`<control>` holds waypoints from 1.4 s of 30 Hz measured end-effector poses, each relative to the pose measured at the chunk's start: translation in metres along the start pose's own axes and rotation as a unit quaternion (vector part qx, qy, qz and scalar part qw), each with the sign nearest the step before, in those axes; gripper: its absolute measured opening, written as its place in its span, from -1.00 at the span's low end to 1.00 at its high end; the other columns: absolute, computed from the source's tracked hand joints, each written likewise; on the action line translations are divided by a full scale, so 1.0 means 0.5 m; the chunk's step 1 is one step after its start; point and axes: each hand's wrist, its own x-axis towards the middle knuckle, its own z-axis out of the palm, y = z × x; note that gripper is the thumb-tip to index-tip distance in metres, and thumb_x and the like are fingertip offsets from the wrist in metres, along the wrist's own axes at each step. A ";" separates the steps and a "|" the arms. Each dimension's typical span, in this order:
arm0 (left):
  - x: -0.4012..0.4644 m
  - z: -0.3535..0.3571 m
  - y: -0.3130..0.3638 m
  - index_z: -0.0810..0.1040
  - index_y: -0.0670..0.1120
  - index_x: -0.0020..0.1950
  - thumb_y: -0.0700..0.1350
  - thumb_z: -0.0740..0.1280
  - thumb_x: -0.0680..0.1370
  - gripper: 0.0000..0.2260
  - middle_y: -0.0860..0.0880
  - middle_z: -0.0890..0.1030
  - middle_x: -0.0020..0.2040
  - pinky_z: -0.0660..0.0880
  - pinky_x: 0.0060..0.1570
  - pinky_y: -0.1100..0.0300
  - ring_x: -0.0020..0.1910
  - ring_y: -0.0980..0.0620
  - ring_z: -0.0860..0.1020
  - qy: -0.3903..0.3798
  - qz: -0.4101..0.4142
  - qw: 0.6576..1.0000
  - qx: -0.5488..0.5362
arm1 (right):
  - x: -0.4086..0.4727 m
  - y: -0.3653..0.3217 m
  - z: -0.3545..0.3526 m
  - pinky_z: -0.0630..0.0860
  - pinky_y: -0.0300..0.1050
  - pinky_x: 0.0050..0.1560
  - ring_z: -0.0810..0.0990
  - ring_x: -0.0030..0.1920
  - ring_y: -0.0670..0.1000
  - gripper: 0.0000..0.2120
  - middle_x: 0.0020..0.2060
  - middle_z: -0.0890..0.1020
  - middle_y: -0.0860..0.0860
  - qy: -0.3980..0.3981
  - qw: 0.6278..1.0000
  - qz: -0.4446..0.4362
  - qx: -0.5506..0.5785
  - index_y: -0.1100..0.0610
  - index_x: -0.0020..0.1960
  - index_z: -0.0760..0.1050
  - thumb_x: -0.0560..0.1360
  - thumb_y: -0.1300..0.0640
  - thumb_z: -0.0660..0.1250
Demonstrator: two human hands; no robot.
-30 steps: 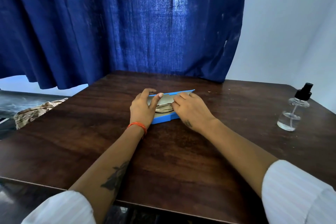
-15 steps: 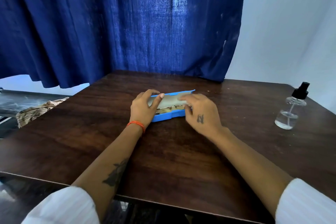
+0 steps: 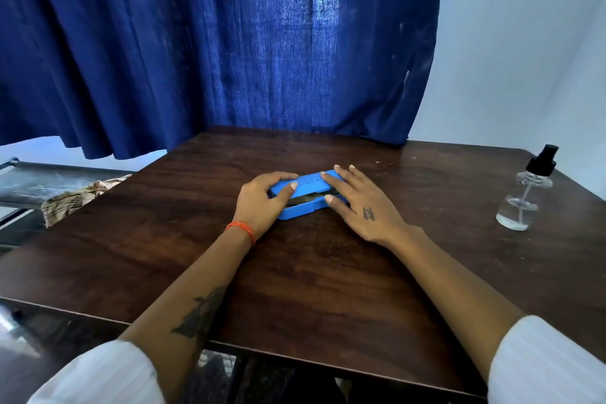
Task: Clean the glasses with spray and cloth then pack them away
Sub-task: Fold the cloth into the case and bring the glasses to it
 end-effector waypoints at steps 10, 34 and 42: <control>-0.014 0.007 0.004 0.47 -0.03 0.29 -0.15 0.31 0.51 -0.66 -0.07 0.48 0.32 0.08 0.45 0.20 0.36 0.01 0.37 -0.050 0.062 0.991 0.111 | -0.029 0.010 0.020 -0.08 0.10 0.45 -0.14 0.49 0.04 -0.43 0.52 -0.05 0.00 -0.050 0.998 0.014 -0.040 -0.11 0.49 -0.04 0.54 -0.23 0.00; -0.019 0.012 0.007 0.50 -0.12 0.24 -0.07 0.56 0.27 -0.43 -0.09 0.55 0.19 0.30 0.23 0.27 0.18 0.00 0.47 -0.032 0.052 0.992 0.114 | -0.002 0.011 0.011 0.24 -0.20 0.29 0.39 0.30 0.07 -0.48 0.33 0.41 0.13 0.107 0.962 0.199 0.154 0.16 0.38 0.34 0.45 0.15 0.37; 0.002 0.081 0.069 0.52 -0.12 0.22 -0.10 0.58 0.24 -0.42 -0.10 0.55 0.21 0.33 0.32 0.04 0.24 -0.07 0.47 -0.144 0.051 0.986 0.070 | -0.095 0.038 -0.067 0.38 -0.14 0.21 0.52 0.16 0.11 -0.52 0.20 0.52 0.17 0.147 0.930 0.303 0.148 0.23 0.32 0.40 0.42 0.27 0.37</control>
